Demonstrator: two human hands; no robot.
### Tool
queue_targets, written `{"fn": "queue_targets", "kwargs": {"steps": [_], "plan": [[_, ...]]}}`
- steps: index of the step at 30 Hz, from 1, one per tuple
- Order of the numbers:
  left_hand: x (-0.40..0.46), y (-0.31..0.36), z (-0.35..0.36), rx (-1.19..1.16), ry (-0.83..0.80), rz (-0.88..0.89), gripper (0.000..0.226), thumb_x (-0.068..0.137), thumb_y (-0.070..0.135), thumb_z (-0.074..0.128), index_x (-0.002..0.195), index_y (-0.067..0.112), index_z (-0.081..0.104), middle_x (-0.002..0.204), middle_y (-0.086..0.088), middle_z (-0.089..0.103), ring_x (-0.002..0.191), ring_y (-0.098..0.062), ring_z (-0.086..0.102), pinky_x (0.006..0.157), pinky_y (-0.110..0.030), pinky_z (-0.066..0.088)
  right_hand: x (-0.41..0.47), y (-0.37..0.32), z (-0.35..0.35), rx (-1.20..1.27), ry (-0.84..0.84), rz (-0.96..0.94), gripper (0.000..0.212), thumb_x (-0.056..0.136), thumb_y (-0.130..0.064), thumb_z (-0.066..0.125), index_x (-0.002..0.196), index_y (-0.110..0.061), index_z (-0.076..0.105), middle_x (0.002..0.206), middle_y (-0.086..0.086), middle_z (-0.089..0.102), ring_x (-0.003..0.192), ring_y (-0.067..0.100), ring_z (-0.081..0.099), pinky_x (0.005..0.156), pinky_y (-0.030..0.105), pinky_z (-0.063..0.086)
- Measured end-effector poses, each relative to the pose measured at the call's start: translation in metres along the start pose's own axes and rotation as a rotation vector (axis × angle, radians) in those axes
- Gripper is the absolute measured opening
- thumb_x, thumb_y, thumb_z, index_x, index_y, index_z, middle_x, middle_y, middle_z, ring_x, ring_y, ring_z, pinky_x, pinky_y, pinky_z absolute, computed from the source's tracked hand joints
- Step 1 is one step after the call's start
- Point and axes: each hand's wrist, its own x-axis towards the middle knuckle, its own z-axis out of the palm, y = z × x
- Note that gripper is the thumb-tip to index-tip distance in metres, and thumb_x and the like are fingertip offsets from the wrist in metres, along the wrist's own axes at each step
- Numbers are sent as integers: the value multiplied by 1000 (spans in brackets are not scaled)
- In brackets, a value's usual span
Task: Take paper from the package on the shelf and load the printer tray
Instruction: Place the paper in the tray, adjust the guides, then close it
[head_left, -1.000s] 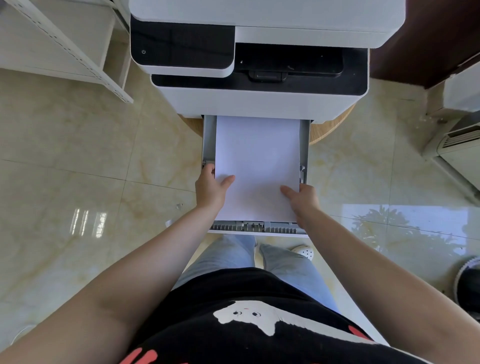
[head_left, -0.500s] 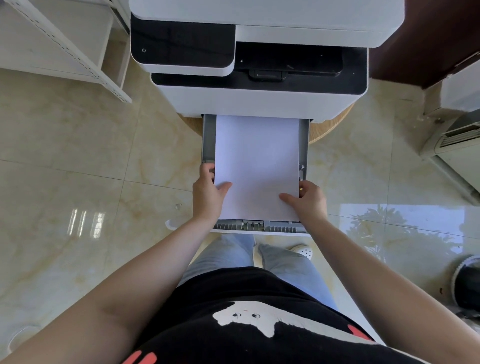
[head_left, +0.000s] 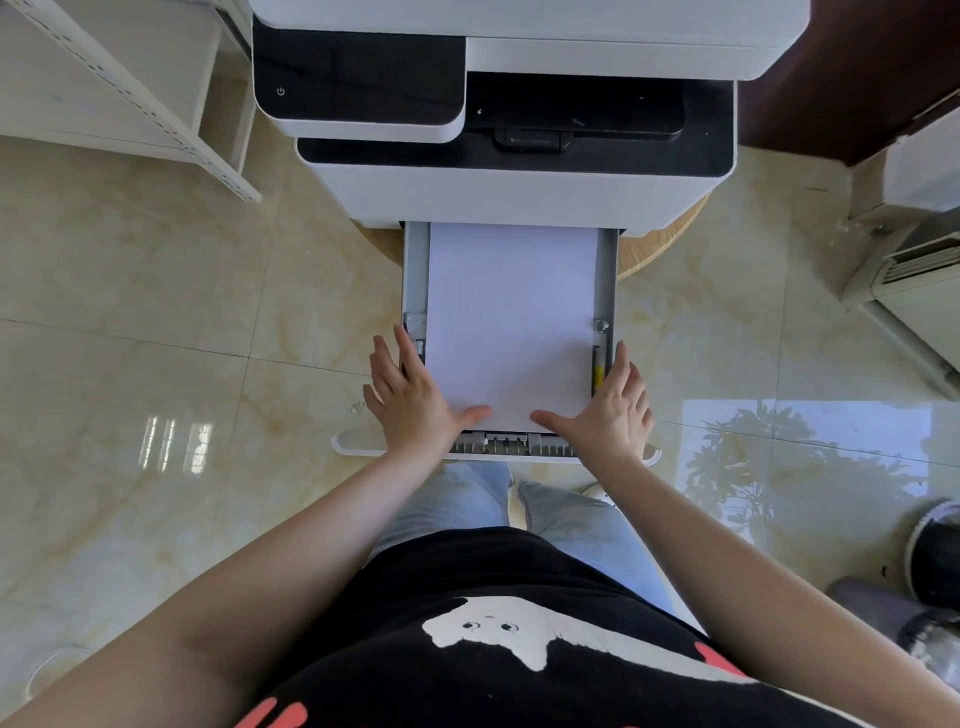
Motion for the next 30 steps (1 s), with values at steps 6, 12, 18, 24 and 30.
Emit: {"fn": "queue_targets", "kwargs": {"steps": [6, 12, 18, 24, 30], "plan": [[-3, 3, 3, 31, -36, 10, 157, 38, 69, 81, 150, 17, -16, 158, -19, 3, 139, -37, 31, 105, -46, 38, -4, -1, 13, 20, -93, 42, 148, 45, -58, 84, 148, -27, -18, 150, 10, 27, 139, 30, 31, 110, 43, 27], [-3, 4, 3, 87, 14, 37, 158, 36, 69, 82, 150, 15, -13, 157, -18, 10, 125, -37, 43, 99, -42, 42, 1, -4, 17, 0, -33, 67, 151, 43, -53, 86, 148, -26, -19, 140, 11, 36, 132, 30, 37, 107, 41, 33], [-3, 3, 2, 91, 38, 52, 157, 35, 70, 81, 150, 16, -12, 156, -18, 14, 121, -37, 46, 96, -42, 44, 2, -4, 17, 1, -28, 69, 150, 43, -52, 87, 148, -27, -19, 138, 11, 35, 131, 30, 37, 106, 39, 32], [-3, 3, 4, 89, 50, 62, 156, 35, 70, 81, 150, 18, -10, 156, -18, 15, 121, -37, 46, 97, -42, 43, 2, -2, 17, 11, -31, 68, 150, 44, -53, 86, 148, -27, -18, 140, 13, 35, 131, 31, 37, 108, 41, 31], [-3, -2, 8, 6, 82, 82, 145, 43, 64, 83, 151, 21, -4, 154, -17, 17, 124, -37, 46, 97, -43, 45, 1, -1, 17, 34, -16, 68, 142, 48, -53, 85, 149, -28, -13, 139, 12, 37, 131, 31, 38, 107, 41, 32]]}}
